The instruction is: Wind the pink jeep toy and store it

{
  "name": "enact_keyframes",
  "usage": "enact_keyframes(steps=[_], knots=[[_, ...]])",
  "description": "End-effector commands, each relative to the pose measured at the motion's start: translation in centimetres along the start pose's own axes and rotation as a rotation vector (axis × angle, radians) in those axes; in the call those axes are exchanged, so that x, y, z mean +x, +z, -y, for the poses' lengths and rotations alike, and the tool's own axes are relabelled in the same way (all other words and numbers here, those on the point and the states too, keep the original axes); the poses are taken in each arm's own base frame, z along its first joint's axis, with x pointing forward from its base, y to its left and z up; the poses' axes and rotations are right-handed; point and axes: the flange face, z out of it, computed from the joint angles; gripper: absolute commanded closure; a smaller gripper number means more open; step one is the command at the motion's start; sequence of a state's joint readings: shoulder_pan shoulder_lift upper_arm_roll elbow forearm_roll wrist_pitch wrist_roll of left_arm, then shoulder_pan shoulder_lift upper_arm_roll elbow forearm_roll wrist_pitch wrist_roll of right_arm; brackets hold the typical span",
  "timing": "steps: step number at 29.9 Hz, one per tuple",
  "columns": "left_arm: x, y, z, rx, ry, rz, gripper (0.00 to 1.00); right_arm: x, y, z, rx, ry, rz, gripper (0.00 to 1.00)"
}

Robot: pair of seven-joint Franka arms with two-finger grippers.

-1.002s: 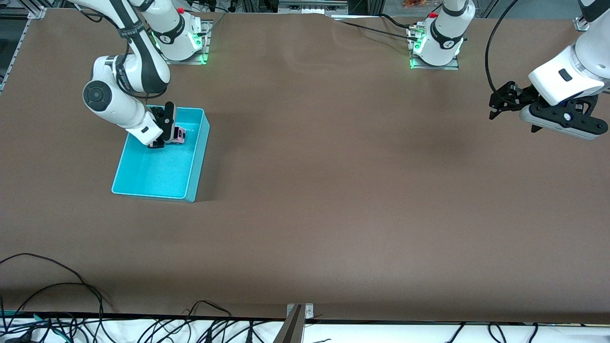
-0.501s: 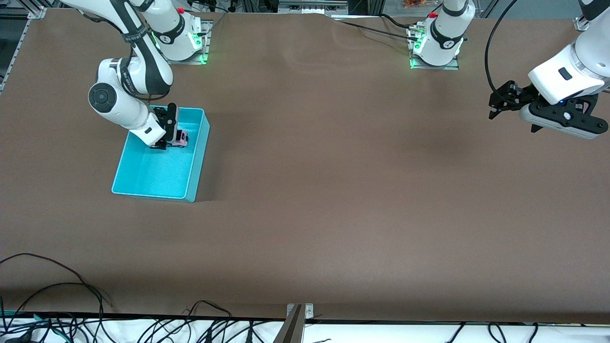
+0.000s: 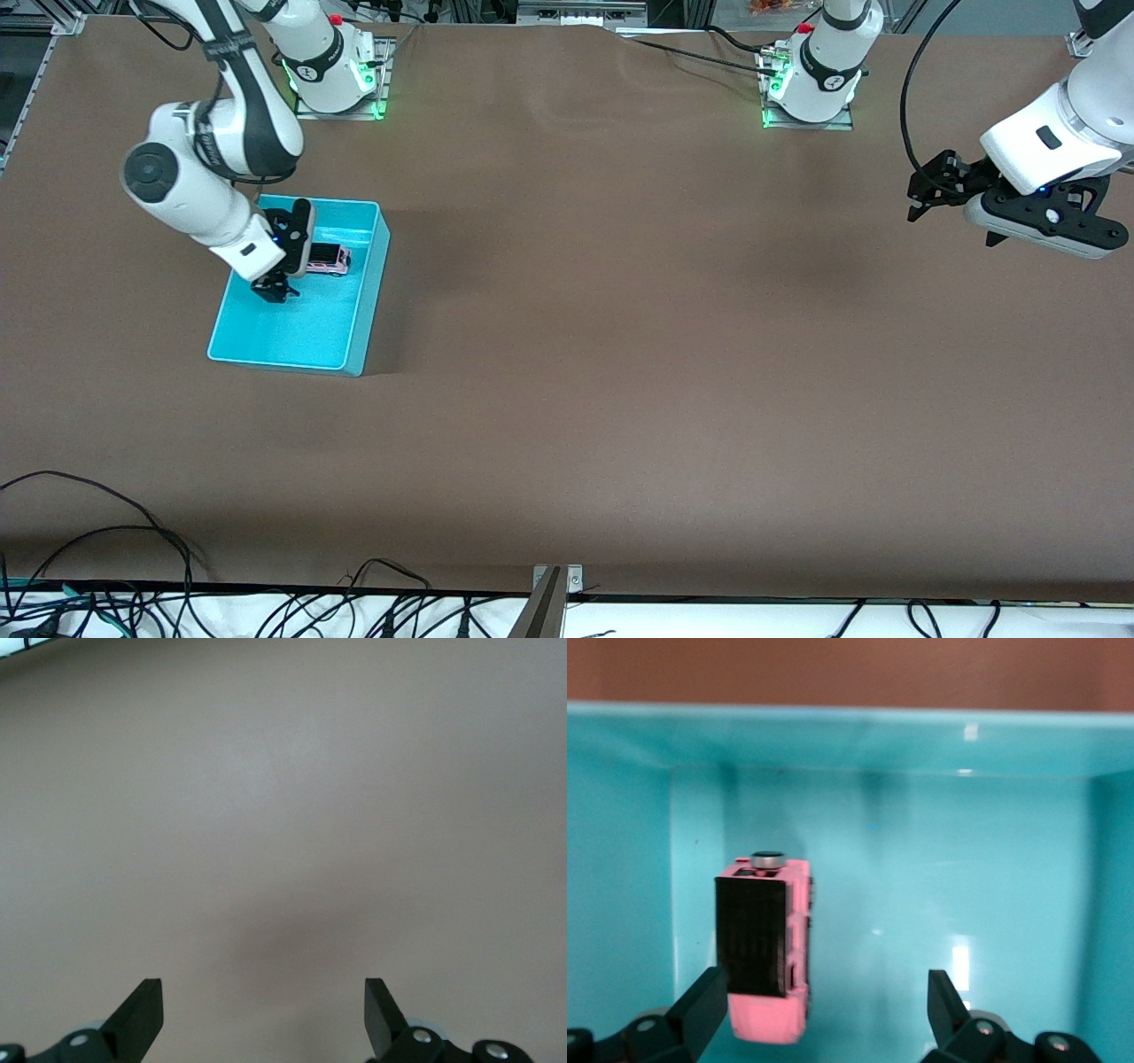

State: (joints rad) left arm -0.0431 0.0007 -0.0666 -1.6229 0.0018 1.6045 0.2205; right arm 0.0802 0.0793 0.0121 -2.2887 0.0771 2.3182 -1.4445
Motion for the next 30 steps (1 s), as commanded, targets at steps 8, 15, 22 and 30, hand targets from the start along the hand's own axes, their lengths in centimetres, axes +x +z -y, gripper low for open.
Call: enact_keyframes(steps=[8, 15, 22, 30], knots=[[0.4, -0.6, 0.2, 0.006, 0.017, 0.002, 0.0, 0.5, -16.2, -5.3, 0.038, 0.485, -0.114, 0.0], [0.4, -0.6, 0.4, 0.005, 0.015, 0.004, 0.0, -0.3, -22.9, -5.8, 0.023, 0.828, -0.101, 0.0], [0.6, -0.4, 0.1, 0.005, 0.012, 0.007, 0.0, -1.3, -26.9, -5.4, 0.005, 1.102, -0.038, 0.0], [0.6, -0.3, 0.1, 0.003, 0.01, 0.008, 0.0, -3.1, -29.9, -5.0, -0.028, 1.382, -0.018, 0.0]])
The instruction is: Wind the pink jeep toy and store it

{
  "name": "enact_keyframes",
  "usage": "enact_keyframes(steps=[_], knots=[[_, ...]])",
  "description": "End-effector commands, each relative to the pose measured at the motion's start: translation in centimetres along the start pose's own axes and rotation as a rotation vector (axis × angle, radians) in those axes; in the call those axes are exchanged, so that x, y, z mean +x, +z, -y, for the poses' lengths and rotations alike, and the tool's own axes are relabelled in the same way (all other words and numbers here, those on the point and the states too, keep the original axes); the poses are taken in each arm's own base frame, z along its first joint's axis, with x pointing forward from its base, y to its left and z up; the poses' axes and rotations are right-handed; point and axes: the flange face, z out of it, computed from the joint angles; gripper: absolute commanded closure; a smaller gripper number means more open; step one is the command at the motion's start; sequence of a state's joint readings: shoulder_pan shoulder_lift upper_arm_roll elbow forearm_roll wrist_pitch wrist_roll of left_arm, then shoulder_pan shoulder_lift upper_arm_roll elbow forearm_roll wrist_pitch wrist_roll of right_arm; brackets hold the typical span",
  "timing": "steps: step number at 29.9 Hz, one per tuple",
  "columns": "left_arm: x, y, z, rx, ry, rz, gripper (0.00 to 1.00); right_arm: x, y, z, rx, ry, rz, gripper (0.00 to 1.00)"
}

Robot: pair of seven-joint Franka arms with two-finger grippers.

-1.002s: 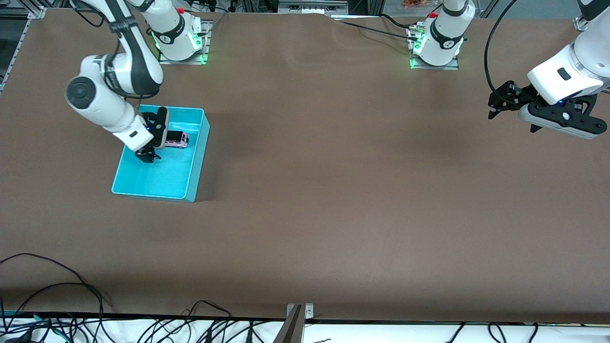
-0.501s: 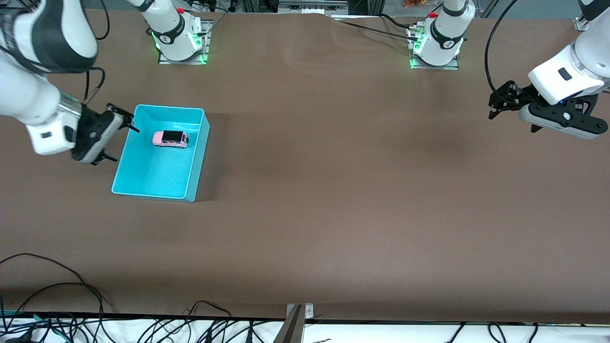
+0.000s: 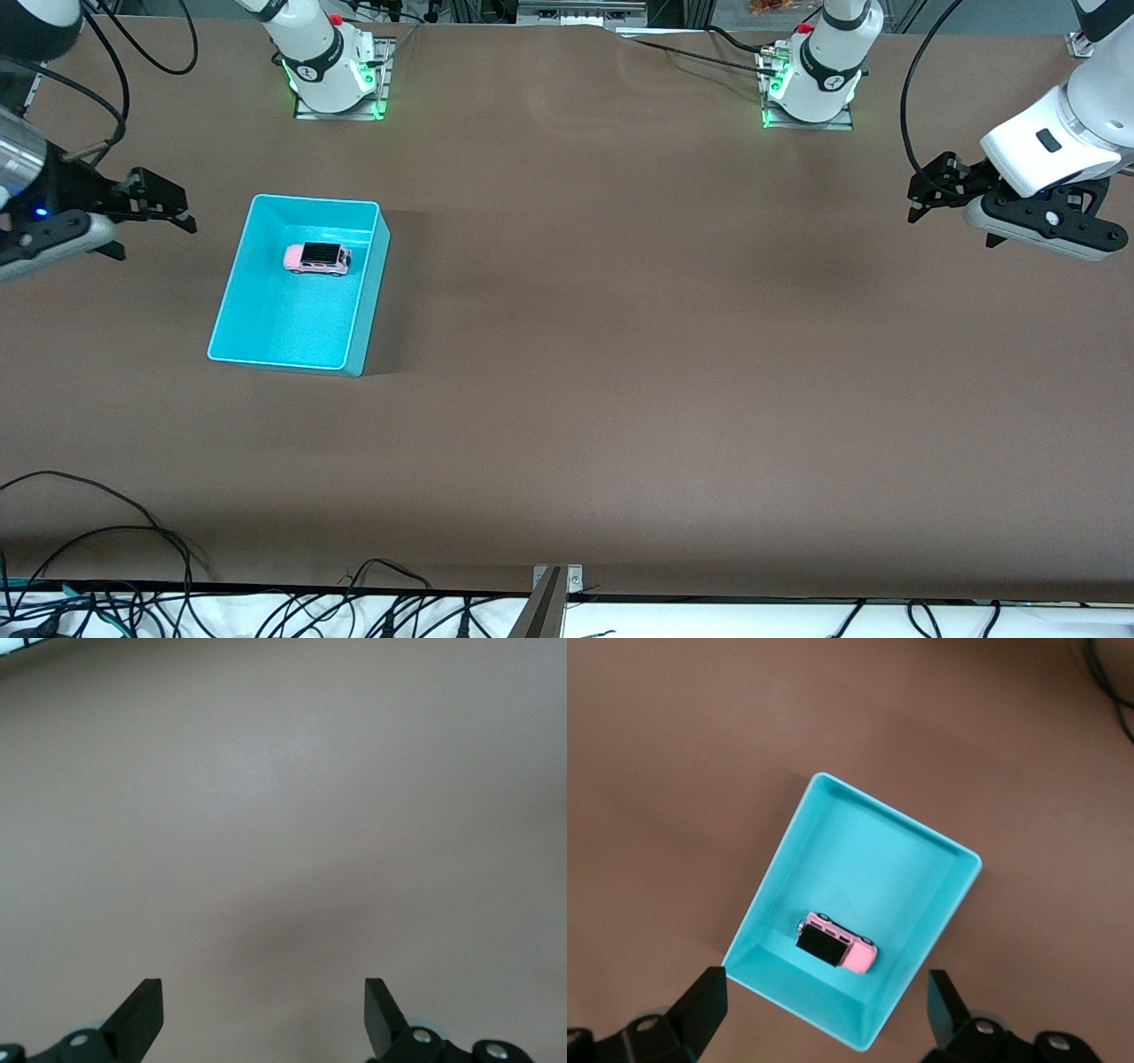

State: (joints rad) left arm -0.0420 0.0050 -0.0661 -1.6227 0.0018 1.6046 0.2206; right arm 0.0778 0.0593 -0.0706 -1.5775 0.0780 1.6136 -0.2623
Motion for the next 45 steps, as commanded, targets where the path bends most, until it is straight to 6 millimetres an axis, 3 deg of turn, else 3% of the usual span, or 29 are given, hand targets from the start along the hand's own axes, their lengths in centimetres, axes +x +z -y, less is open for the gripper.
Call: enact_keyframes(steps=[1, 12, 16, 21, 28, 36, 39, 45], knots=[[0.5, -0.5, -0.1, 0.004, 0.015, 0.005, 0.0, -0.2, -2.2, -1.6, -0.037, 0.178, -0.003, 0.0], [0.5, -0.5, -0.3, 0.004, 0.023, 0.004, 0.0, -1.2, -2.7, -2.5, -0.116, 0.21, 0.046, 0.0], [0.5, -0.6, -0.4, 0.003, 0.023, 0.002, 0.0, -2.3, -2.9, -4.1, -0.095, 0.265, 0.063, 0.0], [0.6, -0.6, -0.5, 0.004, 0.021, 0.002, 0.0, -2.9, -3.8, -3.4, -0.091, 0.256, 0.044, 0.0], [0.5, -0.6, 0.0, 0.004, 0.018, 0.002, 0.0, -3.8, -3.7, -2.7, -0.083, 0.247, 0.05, 0.0], [0.5, -0.6, -0.4, 0.004, 0.018, 0.002, 0.0, -2.4, -3.3, -2.8, -0.092, 0.227, 0.046, 0.0], [0.5, -0.6, -0.3, 0.004, 0.02, 0.002, 0.0, -1.8, -4.0, -2.7, -0.103, 0.224, 0.037, 0.0], [0.5, -0.7, -0.4, 0.005, 0.018, 0.001, 0.0, -1.7, -3.8, -2.9, -0.095, 0.224, 0.04, 0.0]])
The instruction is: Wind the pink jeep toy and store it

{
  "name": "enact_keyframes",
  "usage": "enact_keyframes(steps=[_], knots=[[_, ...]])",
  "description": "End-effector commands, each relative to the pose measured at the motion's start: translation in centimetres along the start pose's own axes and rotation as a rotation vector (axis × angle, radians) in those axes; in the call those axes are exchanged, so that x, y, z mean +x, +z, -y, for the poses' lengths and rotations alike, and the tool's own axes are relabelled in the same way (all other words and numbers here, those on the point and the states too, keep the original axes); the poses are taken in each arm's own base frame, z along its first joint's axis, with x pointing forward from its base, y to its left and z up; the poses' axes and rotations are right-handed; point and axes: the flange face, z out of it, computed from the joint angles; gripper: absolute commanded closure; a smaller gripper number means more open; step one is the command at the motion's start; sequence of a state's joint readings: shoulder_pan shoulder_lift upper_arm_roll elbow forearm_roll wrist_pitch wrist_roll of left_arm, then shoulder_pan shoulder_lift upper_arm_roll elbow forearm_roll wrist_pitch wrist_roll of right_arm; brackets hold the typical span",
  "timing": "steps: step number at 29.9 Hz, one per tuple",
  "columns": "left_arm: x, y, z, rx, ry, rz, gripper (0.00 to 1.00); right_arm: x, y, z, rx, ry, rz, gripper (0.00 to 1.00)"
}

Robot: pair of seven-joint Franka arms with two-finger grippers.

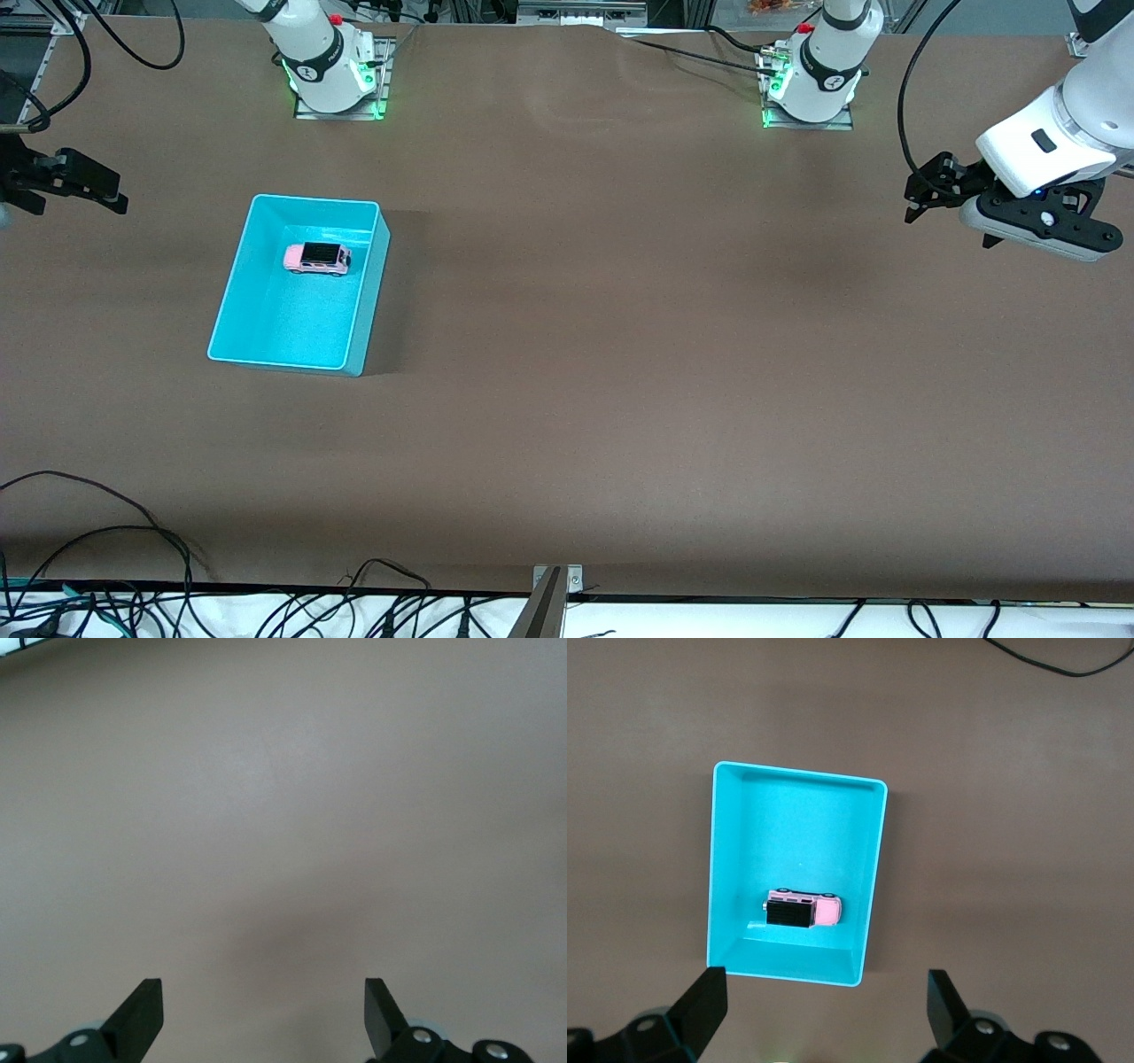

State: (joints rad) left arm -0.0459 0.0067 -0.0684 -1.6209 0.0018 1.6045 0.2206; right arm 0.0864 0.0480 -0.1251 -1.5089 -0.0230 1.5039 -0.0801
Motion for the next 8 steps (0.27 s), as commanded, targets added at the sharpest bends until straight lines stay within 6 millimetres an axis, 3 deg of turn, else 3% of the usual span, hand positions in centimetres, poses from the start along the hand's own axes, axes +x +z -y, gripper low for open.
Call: enact_keyframes(steps=[1, 8], knots=[[0.42, -0.69, -0.03, 0.005, 0.012, 0.001, 0.0, 0.46, -0.66, 0.0, 0.0, -0.003, -0.007, 0.0], [0.42, -0.69, -0.01, 0.006, 0.012, 0.001, 0.0, 0.47, -0.52, 0.08, 0.006, -0.002, -0.005, 0.0]])
